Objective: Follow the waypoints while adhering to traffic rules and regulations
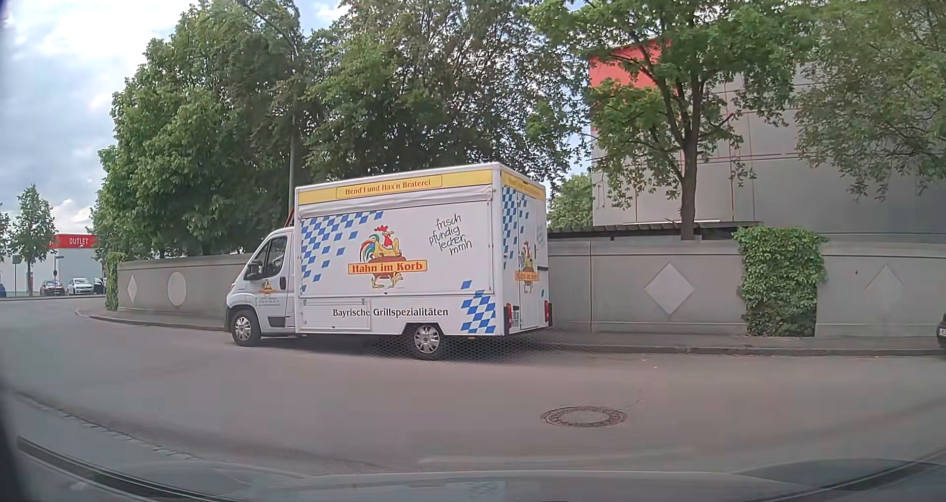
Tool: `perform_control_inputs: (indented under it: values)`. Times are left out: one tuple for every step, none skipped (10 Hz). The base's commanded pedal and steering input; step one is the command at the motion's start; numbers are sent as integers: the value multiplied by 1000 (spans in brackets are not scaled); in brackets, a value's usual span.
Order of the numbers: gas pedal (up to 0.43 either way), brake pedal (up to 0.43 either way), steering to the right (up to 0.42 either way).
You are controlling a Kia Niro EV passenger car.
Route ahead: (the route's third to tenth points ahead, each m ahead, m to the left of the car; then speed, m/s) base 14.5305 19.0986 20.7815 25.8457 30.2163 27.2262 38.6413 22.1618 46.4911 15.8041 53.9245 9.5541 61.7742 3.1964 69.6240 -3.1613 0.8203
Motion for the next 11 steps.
perform_control_inputs:
  values:
    - [0,85,-293]
    - [0,49,-294]
    - [0,49,-294]
    - [0,67,-294]
    - [0,110,-292]
    - [0,134,-292]
    - [0,146,-292]
    - [0,152,-290]
    - [0,152,-288]
    - [0,152,-286]
    - [0,152,-286]
